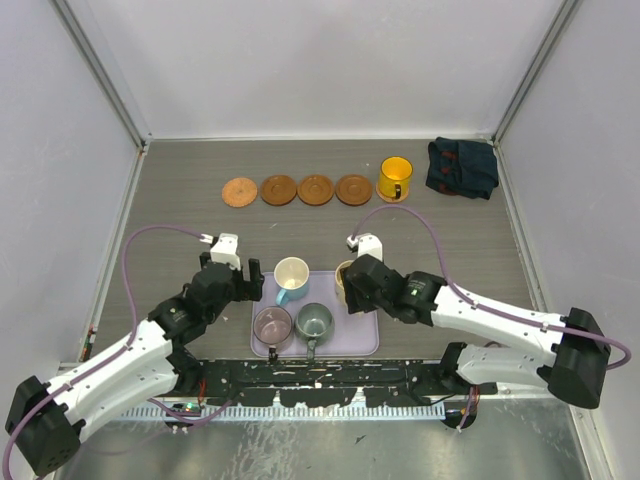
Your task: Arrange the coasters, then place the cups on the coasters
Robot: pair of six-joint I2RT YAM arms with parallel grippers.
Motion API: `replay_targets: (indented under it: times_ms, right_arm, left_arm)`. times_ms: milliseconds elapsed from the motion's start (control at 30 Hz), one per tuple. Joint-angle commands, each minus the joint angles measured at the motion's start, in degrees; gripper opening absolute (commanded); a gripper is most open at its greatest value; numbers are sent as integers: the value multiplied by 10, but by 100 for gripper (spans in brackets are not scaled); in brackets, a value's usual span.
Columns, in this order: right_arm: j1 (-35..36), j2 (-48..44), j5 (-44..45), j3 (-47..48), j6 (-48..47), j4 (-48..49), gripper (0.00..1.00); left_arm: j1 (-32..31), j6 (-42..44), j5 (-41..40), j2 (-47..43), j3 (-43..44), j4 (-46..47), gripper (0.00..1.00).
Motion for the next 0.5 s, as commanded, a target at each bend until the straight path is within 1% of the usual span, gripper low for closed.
replay_targets:
  times_ms: [0,167,233,467]
  right_arm:
    - [18,18,31,-7,28,21,56]
    - [20,45,50,-14,46,36,51]
    - [20,55,60,-13,52,41,51]
    - [20,96,75,-12,56,66,45]
  left_arm:
    - [2,-1,2,4,10,27,87]
    - [2,-2,4,4,10,22,87]
    - [2,-1,2,2,9,19,87]
    - [2,2,-4,3,6,19,87]
